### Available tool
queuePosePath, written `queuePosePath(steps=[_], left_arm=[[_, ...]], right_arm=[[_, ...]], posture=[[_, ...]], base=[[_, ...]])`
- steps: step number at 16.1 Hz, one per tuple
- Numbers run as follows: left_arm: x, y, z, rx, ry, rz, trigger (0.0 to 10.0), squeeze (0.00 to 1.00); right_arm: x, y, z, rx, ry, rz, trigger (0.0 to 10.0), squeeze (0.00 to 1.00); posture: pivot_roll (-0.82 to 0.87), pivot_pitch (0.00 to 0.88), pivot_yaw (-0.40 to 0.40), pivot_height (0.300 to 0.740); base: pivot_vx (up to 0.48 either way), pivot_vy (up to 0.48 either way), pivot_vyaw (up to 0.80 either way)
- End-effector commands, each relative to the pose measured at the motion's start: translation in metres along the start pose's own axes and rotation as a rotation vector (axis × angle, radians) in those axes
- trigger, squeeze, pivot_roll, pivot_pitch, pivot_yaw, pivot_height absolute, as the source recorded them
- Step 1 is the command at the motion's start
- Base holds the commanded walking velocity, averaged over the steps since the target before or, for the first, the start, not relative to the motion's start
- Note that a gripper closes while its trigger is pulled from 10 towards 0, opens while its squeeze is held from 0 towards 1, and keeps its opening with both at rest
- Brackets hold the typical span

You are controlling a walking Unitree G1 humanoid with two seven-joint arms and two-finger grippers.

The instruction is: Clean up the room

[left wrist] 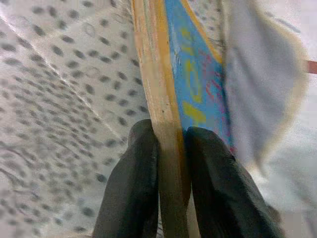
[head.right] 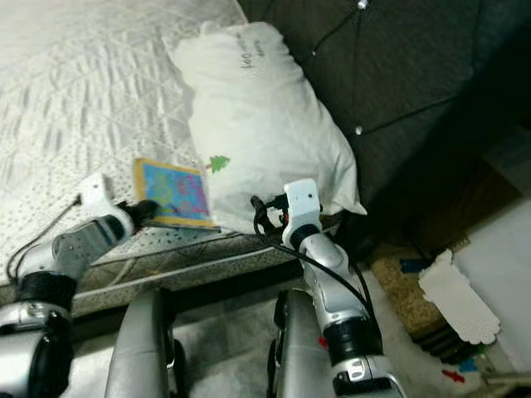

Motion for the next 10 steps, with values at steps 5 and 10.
queuePosePath(steps=[5,10], left_arm=[[-0.027,0.011,0.001,0.03,0.112,-0.095,10.0,1.0],[-0.031,0.012,-0.001,0.03,0.123,-0.19,10.0,1.0]], right_arm=[[0.008,-0.001,-0.001,-0.007,-0.033,-0.003,10.0,0.0],[0.004,-0.002,-0.005,-0.006,-0.036,-0.016,10.0,0.0]], posture=[[0.04,0.135,-0.078,0.581],[0.07,0.117,-0.065,0.581]], base=[[0.0,0.0,0.0],[0.0,0.0,0.0]])
Point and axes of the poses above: a point about 5 cm out from each wrist's last joint towards the gripper, its own z axis pointing back from the gripper into the wrist, its own y axis along the axis of the wrist's last joint, x = y × z, the point moved 4 cm from there along -z, pointing out of the wrist towards the gripper, and after that the axes turned 13 degrees about z, right-handed, at the moved point
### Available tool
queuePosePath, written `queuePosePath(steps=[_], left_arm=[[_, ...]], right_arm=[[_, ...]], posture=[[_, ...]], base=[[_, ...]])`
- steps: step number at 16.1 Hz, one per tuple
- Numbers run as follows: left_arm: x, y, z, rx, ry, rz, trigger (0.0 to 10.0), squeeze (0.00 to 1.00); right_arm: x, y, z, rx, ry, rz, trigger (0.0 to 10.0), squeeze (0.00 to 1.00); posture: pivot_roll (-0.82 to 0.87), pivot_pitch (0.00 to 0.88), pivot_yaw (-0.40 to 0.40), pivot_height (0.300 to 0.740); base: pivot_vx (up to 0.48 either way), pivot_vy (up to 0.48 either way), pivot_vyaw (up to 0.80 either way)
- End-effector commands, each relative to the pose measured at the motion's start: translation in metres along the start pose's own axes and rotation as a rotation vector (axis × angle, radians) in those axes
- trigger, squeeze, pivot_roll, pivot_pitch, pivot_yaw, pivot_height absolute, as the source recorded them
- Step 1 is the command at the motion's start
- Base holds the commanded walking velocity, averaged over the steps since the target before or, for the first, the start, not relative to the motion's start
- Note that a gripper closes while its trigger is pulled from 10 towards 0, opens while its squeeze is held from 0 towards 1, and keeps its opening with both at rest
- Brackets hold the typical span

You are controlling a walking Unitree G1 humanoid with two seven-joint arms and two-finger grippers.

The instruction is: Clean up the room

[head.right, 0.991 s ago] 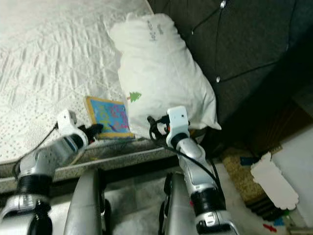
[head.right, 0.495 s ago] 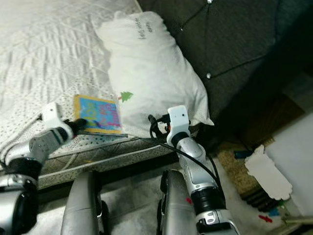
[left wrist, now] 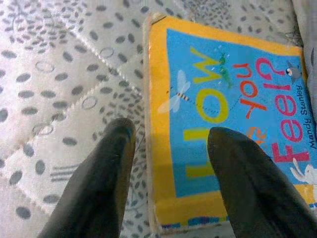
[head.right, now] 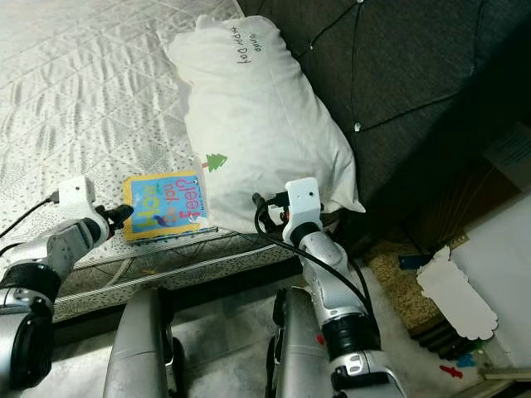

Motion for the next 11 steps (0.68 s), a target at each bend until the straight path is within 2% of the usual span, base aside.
queuePosePath(steps=[1,4,5,6,7,9,11], left_arm=[[0.001,-0.006,-0.001,-0.013,-0.003,-0.006,10.0,1.0],[-0.006,0.005,0.002,0.096,0.045,0.015,10.0,1.0],[-0.012,0.014,0.009,0.198,0.096,0.006,10.0,1.0],[-0.02,0.015,0.018,0.265,0.162,-0.014,10.0,1.0],[-0.023,0.012,0.025,0.296,0.197,-0.037,10.0,1.0],[-0.03,0.002,0.049,0.394,0.305,-0.127,10.0,1.0],[-0.025,-0.001,0.063,0.464,0.372,-0.216,10.0,1.0]], right_arm=[[0.002,-0.002,-0.001,-0.006,-0.016,-0.006,10.0,0.0],[0.0,-0.001,-0.005,0.002,-0.021,-0.028,10.0,0.0],[-0.002,0.001,-0.008,0.012,-0.019,-0.04,10.0,0.0],[-0.003,0.004,-0.011,0.025,-0.013,-0.048,10.0,0.0],[-0.004,0.007,-0.012,0.035,-0.009,-0.051,10.0,0.0],[-0.006,0.017,-0.021,0.062,0.007,-0.073,10.0,0.0],[-0.005,0.028,-0.028,0.099,0.015,-0.121,10.0,0.0]], posture=[[0.07,0.111,-0.06,0.581],[0.08,0.089,-0.044,0.581],[0.09,0.068,-0.033,0.581],[0.11,0.057,-0.028,0.581],[0.11,0.054,-0.027,0.581],[0.14,0.022,-0.029,0.581],[0.16,0.0,-0.031,0.581]], base=[[0.0,0.0,0.0],[0.0,0.0,0.0],[0.0,0.0,0.0],[0.0,0.0,0.0],[0.0,0.0,0.0],[0.0,0.0,0.0],[0.0,0.0,0.0]])
Point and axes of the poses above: a point about 5 cm out from each wrist's last joint towards the gripper, its own z axis pointing back from the gripper into the wrist, its own y axis along the axis of the wrist's last joint, x = y × z, the point moved 4 cm from there along -z, pointing out of the wrist towards the gripper, and after that the axes turned 13 degrees about z, right-handed, at the moved point
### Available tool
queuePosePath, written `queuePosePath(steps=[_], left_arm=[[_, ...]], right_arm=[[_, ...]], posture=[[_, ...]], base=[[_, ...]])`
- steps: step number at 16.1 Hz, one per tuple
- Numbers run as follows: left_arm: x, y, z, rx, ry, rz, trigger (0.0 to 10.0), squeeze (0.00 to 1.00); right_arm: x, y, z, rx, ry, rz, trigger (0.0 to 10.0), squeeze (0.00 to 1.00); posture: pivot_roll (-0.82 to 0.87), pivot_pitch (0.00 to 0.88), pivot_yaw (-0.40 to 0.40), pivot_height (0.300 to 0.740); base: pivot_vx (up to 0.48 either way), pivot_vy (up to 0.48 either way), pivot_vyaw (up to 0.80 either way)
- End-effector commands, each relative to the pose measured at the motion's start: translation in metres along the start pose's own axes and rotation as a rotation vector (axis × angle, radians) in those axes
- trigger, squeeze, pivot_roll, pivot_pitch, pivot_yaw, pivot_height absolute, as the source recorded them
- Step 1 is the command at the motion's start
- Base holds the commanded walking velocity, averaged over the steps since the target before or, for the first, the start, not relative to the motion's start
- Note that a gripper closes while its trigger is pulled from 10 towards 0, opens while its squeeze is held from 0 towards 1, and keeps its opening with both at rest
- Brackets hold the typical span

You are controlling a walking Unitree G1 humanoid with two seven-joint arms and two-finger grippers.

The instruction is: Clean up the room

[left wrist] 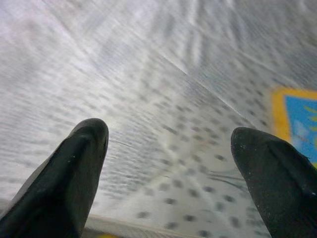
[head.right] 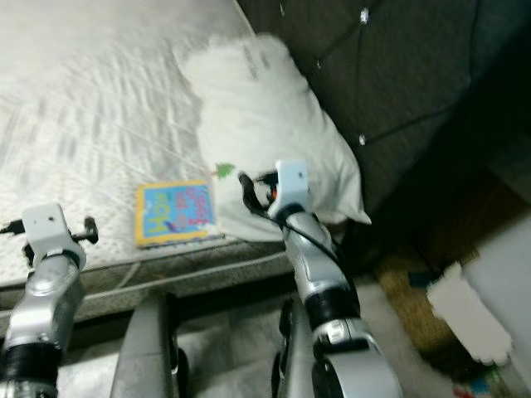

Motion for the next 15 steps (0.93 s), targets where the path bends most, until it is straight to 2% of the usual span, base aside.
queuePosePath(steps=[1,2,3,4,5,6,8,9,12,13,15], left_arm=[[0.009,0.017,0.007,0.095,0.014,-0.01,10.0,1.0],[0.014,0.029,0.01,0.166,0.013,-0.064,10.0,0.0],[0.019,0.04,0.014,0.222,-0.01,-0.067,10.0,0.0],[0.031,0.052,0.02,0.283,-0.117,-0.02,10.0,0.0],[0.036,0.057,0.023,0.315,-0.177,0.01,10.0,0.0],[0.035,0.056,0.023,0.325,-0.149,-0.029,10.0,0.0],[0.036,0.05,0.018,0.296,-0.131,0.014,10.0,0.0],[0.043,0.051,0.017,0.286,-0.186,0.092,10.0,0.0],[0.05,0.055,0.015,0.301,-0.208,0.086,10.0,0.0],[0.059,0.055,0.016,0.327,-0.256,0.057,10.0,0.0],[0.069,0.054,0.016,0.302,-0.299,0.088,10.0,0.0]], right_arm=[[0.003,0.008,-0.003,0.046,-0.004,-0.065,10.0,0.0],[0.003,0.013,-0.007,0.062,-0.006,-0.074,10.0,0.0],[0.002,0.016,-0.009,0.08,0.001,-0.076,10.0,0.0],[0.0,0.02,-0.012,0.094,0.013,-0.081,10.0,0.0],[-0.001,0.022,-0.013,0.104,0.02,-0.088,10.0,0.0],[-0.002,0.023,-0.014,0.116,0.027,-0.101,10.0,0.0],[-0.004,0.026,-0.016,0.132,0.038,-0.125,10.0,0.0],[-0.005,0.029,-0.016,0.146,0.046,-0.124,10.0,0.0],[-0.004,0.03,-0.017,0.154,0.04,-0.128,10.0,0.0],[-0.003,0.03,-0.017,0.158,0.039,-0.13,10.0,0.0],[-0.001,0.029,-0.016,0.16,0.032,-0.133,10.0,0.0]], posture=[[0.16,0.0,-0.03,0.581],[0.17,0.0,-0.029,0.581],[0.17,0.0,-0.028,0.59],[0.17,0.0,-0.025,0.605],[0.17,0.0,-0.024,0.615],[0.16,0.0,-0.022,0.625],[0.15,0.0,-0.018,0.655],[0.15,0.0,-0.017,0.67],[0.13,0.0,-0.005,0.71],[0.13,0.0,0.002,0.725],[0.12,0.0,0.005,0.74]], base=[[0.0,0.0,0.0],[0.0,0.0,0.0],[0.0,0.0,0.0],[0.0,0.0,0.0],[0.0,0.0,0.0],[0.0,0.0,0.0],[0.0,0.0,0.0],[0.0,0.0,0.0],[0.0,0.0,0.0],[0.0,0.0,0.0],[0.0,0.0,0.0]])
Point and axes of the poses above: a point about 5 cm out from each wrist's last joint towards the gripper, its own z axis pointing back from the gripper into the wrist, its own y axis along the axis of the wrist's last joint, x = y × z, the point moved 4 cm from there along -z, pointing out of the wrist towards the gripper, and after that the axes turned 13 degrees about z, right-handed, at the moved point
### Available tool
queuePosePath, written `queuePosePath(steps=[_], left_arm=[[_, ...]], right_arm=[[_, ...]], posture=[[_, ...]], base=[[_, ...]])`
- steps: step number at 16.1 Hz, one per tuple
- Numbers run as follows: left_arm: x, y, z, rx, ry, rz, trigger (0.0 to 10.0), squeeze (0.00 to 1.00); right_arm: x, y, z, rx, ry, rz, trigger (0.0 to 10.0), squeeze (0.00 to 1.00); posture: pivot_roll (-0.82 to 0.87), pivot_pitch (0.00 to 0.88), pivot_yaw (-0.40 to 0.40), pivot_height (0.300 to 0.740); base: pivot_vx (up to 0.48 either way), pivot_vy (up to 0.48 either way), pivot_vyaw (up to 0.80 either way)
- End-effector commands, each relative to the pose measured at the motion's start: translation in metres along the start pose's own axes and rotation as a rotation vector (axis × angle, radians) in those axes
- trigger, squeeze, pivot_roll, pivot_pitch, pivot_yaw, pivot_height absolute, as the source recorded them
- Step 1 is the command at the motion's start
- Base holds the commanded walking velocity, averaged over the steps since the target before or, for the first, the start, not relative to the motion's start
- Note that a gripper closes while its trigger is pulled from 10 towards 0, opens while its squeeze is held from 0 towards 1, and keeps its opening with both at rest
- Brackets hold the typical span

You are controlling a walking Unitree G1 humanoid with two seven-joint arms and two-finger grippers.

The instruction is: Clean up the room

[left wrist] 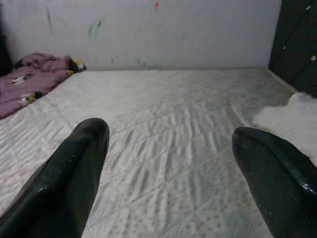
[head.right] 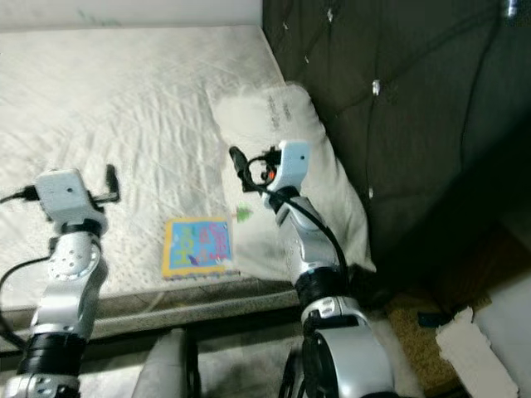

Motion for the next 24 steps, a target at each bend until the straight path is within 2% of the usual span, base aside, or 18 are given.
queuePosePath(steps=[1,4,8,11,14,15,19,24], left_arm=[[0.003,-0.003,-0.001,-0.013,-0.014,0.005,10.0,0.0],[0.006,-0.008,-0.002,-0.025,-0.025,-0.001,10.0,0.0],[0.013,-0.01,-0.003,-0.038,-0.055,0.06,10.0,0.0],[0.017,-0.011,-0.004,-0.039,-0.077,0.067,10.0,0.0],[0.02,-0.015,-0.003,-0.063,-0.081,0.127,10.0,0.0],[0.02,-0.015,-0.003,-0.062,-0.086,0.129,10.0,0.0],[0.02,-0.015,-0.003,-0.064,-0.083,0.141,10.0,0.0],[0.021,-0.016,-0.004,-0.067,-0.091,0.146,10.0,0.0]], right_arm=[[0.0,0.002,-0.002,0.009,0.0,-0.005,10.0,0.0],[0.0,0.0,-0.001,0.005,0.005,0.014,10.0,0.0],[0.001,-0.003,0.0,-0.004,0.004,0.024,10.0,0.0],[0.002,-0.005,0.001,-0.008,0.001,0.033,10.0,0.0],[0.01,-0.013,0.003,-0.058,-0.051,0.038,10.0,0.0],[0.011,-0.01,0.003,-0.033,-0.051,0.045,10.0,0.0],[0.01,-0.011,0.003,-0.045,-0.048,0.081,10.0,0.0],[0.012,-0.012,0.003,-0.05,-0.067,0.088,10.0,0.0]], posture=[[0.12,0.0,0.005,0.74],[0.12,0.0,-0.002,0.74],[0.13,0.0,-0.004,0.74],[0.12,0.0,-0.002,0.74],[0.12,0.0,-0.002,0.74],[0.11,0.0,-0.002,0.74],[0.11,0.0,-0.004,0.74],[0.11,0.0,-0.004,0.74]], base=[[0.0,0.0,0.0],[0.0,0.0,0.0],[0.0,0.0,0.0],[0.0,0.0,0.0],[0.0,0.0,0.0],[0.0,0.0,0.0],[0.0,0.0,0.0],[0.0,0.0,0.57]])
Point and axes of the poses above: a point about 5 cm out from each wrist's last joint towards the gripper, its own z axis pointing back from the gripper into the wrist, its own y axis along the axis of the wrist's last joint, x = y × z, the point moved 4 cm from there along -z, pointing out of the wrist towards the gripper, and after that the axes turned 13 degrees about z, right-handed, at the moved point
